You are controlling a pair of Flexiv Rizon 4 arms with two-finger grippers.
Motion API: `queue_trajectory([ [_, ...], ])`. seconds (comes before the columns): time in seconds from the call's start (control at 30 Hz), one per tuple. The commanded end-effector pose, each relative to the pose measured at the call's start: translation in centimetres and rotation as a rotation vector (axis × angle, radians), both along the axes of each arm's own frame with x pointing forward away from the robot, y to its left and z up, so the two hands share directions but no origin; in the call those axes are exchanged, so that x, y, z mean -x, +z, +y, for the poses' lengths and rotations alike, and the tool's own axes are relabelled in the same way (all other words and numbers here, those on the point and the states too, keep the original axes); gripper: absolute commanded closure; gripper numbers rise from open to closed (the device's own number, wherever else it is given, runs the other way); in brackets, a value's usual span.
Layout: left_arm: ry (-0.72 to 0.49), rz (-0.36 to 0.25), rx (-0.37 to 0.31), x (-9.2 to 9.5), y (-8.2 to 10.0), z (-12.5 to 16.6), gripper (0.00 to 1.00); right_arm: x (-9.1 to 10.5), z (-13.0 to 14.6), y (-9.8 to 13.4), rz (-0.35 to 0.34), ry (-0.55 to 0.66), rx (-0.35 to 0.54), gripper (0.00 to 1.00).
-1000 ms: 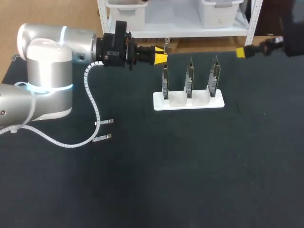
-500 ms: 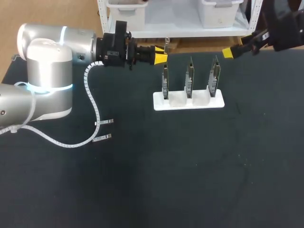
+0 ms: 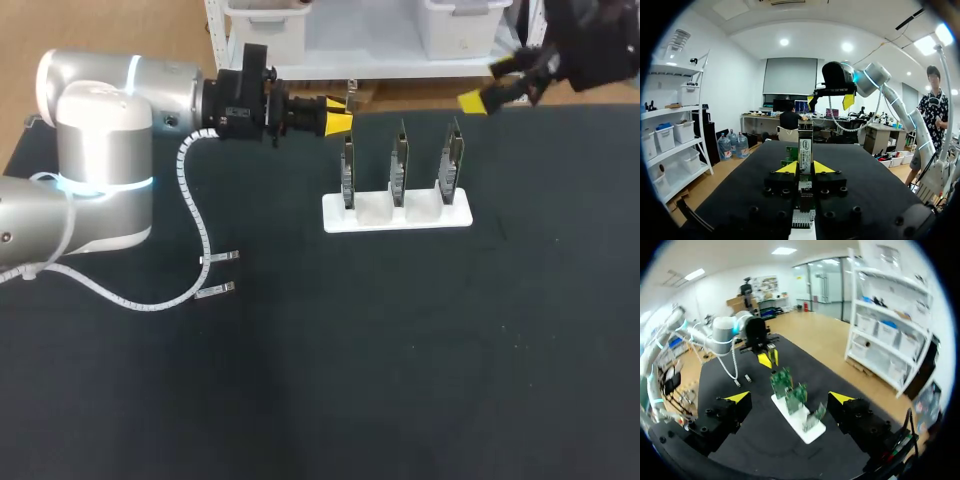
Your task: Pick up the optical module with the left hand, and insert it into the network port with the right hand.
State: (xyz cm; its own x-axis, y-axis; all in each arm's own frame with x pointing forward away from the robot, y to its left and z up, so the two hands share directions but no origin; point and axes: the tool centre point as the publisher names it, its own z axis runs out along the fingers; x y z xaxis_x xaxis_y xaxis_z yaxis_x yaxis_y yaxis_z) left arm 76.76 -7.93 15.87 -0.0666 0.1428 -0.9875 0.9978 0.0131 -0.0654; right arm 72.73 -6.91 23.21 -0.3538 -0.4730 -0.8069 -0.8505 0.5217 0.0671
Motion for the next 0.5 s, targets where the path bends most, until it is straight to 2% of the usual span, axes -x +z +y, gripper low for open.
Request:
queue_trajectory([
  [0.03,0.0,0.0,-0.001,-0.1,0.0,-0.1,1.0,-2.8,2.9,0.0,0.009,0.3,-0.044,0.0],
  [0.13,0.0,0.0,-0.001,-0.1,0.0,-0.1,1.0,-3.6,4.4,0.0,-0.015,0.402,-0.037,0.0],
  [0.27,0.0,0.0,-0.001,-0.1,0.0,-0.1,1.0,-3.5,6.0,0.2,-0.035,0.57,-0.033,0.0],
  [0.43,0.0,0.0,-0.001,-0.1,0.0,-0.1,1.0,-3.0,7.4,0.3,0.023,0.765,-0.045,0.0],
  [0.5,0.0,0.0,-0.001,-0.1,0.0,-0.1,1.0,-2.8,7.8,0.1,0.037,0.808,-0.033,0.0],
])
